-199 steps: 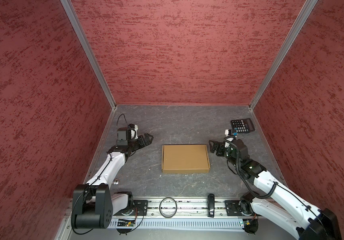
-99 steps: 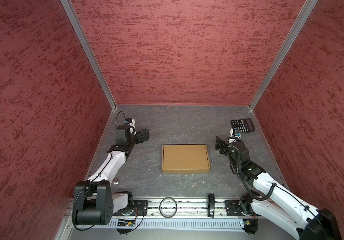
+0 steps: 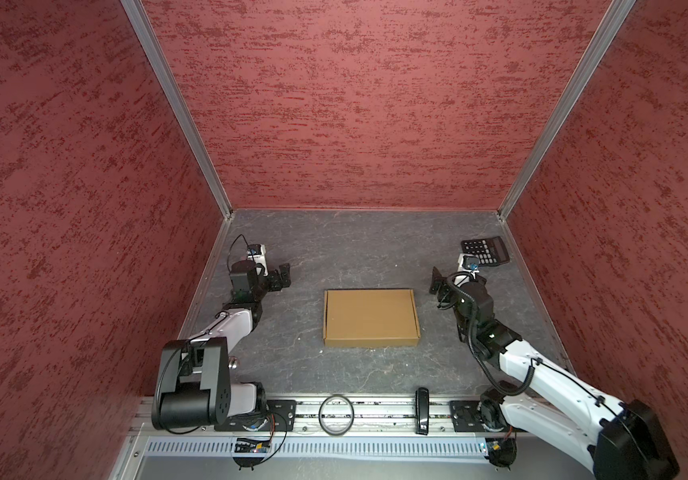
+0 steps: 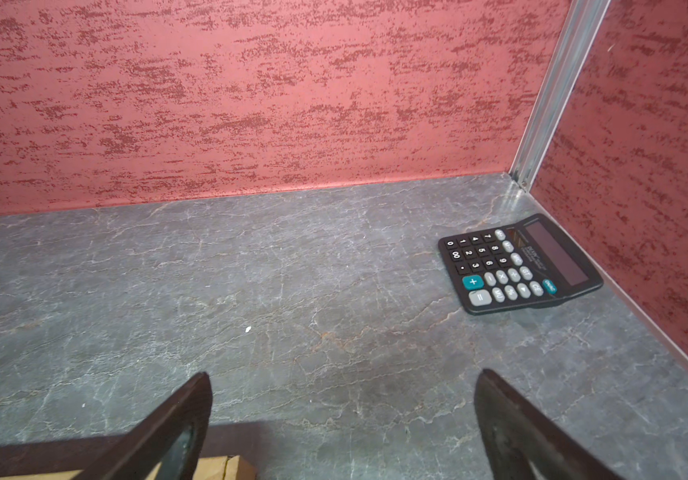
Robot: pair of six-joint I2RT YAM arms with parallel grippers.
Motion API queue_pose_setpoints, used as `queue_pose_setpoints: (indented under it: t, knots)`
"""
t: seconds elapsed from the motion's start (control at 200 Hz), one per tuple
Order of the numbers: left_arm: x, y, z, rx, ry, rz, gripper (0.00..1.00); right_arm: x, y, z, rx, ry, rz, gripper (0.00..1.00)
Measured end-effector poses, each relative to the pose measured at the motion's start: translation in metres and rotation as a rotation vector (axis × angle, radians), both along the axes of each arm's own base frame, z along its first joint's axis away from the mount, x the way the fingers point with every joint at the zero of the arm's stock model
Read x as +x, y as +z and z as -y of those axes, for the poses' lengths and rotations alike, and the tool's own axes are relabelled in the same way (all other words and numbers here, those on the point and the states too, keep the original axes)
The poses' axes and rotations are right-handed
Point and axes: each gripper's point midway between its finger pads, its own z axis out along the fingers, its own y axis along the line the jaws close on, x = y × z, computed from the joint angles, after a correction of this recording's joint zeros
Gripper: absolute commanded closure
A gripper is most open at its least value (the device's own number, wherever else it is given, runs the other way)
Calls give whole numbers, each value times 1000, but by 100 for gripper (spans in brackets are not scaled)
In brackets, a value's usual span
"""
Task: Fold the paper box
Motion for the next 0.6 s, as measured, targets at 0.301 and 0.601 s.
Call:
queue_pose_setpoints:
  t: [0.301, 0.601]
  knots:
    - [15, -8, 8, 9, -72, 55, 0, 2, -2, 17, -73, -40, 28, 1]
    - [13, -5, 14, 8, -128, 105, 0, 3, -21, 43, -95, -106, 10, 1]
